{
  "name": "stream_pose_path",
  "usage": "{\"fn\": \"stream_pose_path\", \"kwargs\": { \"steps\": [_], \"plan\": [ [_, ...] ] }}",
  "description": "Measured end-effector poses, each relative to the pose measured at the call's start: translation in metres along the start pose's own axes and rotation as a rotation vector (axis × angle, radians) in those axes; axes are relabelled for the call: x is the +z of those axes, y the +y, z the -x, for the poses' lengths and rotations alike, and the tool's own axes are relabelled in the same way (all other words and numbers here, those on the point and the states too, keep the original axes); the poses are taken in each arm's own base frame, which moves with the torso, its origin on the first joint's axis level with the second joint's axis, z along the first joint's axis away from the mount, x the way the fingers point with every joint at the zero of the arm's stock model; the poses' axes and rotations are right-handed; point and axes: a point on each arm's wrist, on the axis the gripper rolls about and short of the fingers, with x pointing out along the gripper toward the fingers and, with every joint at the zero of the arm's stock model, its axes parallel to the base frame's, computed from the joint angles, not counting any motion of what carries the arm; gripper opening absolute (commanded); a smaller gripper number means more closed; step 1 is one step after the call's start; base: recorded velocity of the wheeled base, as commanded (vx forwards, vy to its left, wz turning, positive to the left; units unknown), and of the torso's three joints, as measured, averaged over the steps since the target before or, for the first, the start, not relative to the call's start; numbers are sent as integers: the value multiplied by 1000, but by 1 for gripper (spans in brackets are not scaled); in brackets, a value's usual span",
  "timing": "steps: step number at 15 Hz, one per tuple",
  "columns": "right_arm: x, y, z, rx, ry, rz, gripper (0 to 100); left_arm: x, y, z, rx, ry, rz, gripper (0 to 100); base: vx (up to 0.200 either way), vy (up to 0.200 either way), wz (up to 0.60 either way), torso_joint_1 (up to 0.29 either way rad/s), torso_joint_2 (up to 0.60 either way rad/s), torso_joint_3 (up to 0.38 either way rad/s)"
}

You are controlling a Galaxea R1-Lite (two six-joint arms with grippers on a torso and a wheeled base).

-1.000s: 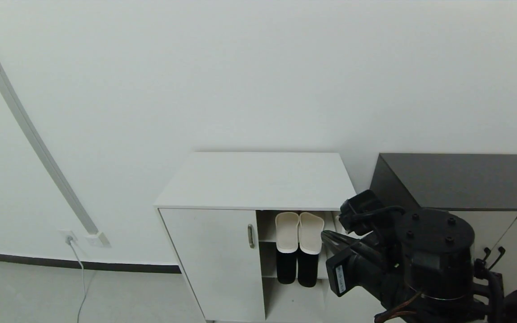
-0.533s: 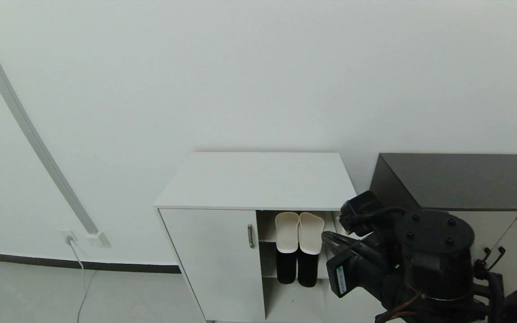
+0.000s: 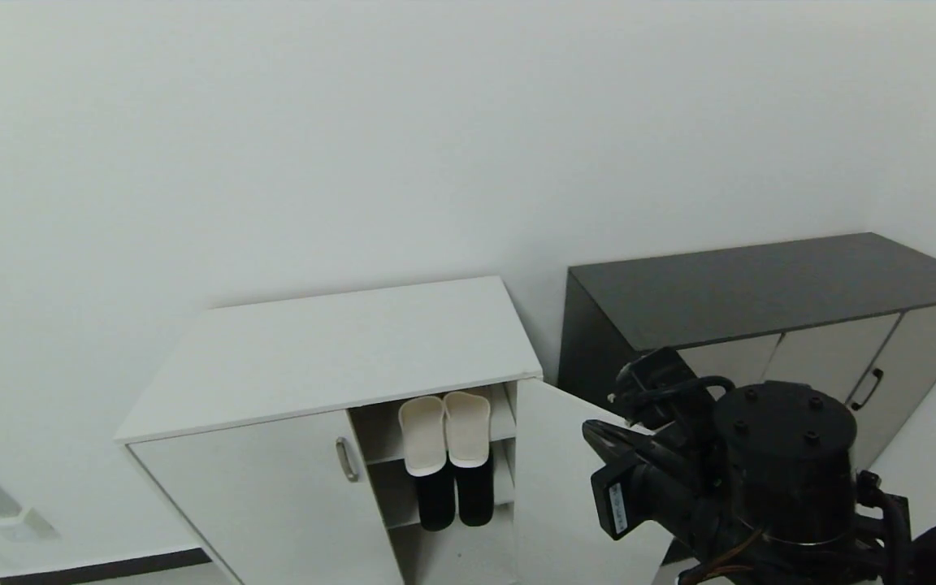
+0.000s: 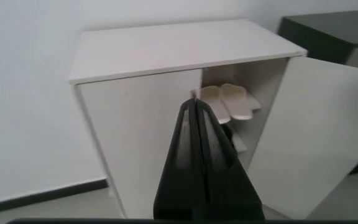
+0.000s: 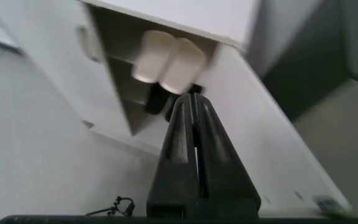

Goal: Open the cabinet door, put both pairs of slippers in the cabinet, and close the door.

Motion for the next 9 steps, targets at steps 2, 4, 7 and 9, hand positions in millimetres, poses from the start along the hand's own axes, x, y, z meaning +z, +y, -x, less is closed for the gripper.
{"fn": "stream_pose_path", "kwargs": {
  "steps": [2,4,7,9],
  "plan": [
    [0,0,0,2,1,1,0,0,0,0,3,-1,1,0,0,0,0,0,0,0],
    [0,1,0,4,0,0,0,0,0,0,0,-1,0,0,0,0,0,0,0,0],
    [0,0,0,2,0,0,0,0,0,0,1,-1,0,0,-67,0,0,1,1,1],
    [0,0,0,2,0,0,0,0,0,0,1,-1,1,0,-200,0,0,2,7,5]
  ]
}}
